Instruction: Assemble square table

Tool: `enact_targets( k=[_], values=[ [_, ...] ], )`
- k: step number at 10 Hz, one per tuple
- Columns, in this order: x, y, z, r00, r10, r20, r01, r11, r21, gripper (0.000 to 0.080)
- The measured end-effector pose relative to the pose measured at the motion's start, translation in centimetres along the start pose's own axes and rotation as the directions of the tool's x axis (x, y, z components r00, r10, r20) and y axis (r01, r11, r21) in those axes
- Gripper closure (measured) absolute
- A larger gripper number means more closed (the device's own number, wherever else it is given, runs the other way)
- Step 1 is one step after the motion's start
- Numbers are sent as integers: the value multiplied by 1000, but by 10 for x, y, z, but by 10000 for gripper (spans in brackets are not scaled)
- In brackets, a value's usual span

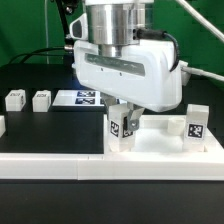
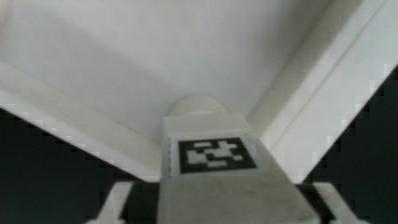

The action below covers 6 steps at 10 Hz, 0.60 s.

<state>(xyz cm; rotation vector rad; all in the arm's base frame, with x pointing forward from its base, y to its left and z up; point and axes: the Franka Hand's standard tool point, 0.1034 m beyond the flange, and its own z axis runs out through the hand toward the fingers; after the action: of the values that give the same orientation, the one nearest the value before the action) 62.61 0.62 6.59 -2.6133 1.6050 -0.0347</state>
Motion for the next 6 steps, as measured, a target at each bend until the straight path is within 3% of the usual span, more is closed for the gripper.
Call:
enact_targets(
  k=[2, 4, 6],
  values=[
    [5, 3, 0, 930, 367, -2, -367, 930, 4, 509],
    [4, 2, 1, 743, 666, 65, -667, 745, 8, 509],
    [5, 3, 1, 647, 754, 113, -759, 651, 6, 509]
  ],
)
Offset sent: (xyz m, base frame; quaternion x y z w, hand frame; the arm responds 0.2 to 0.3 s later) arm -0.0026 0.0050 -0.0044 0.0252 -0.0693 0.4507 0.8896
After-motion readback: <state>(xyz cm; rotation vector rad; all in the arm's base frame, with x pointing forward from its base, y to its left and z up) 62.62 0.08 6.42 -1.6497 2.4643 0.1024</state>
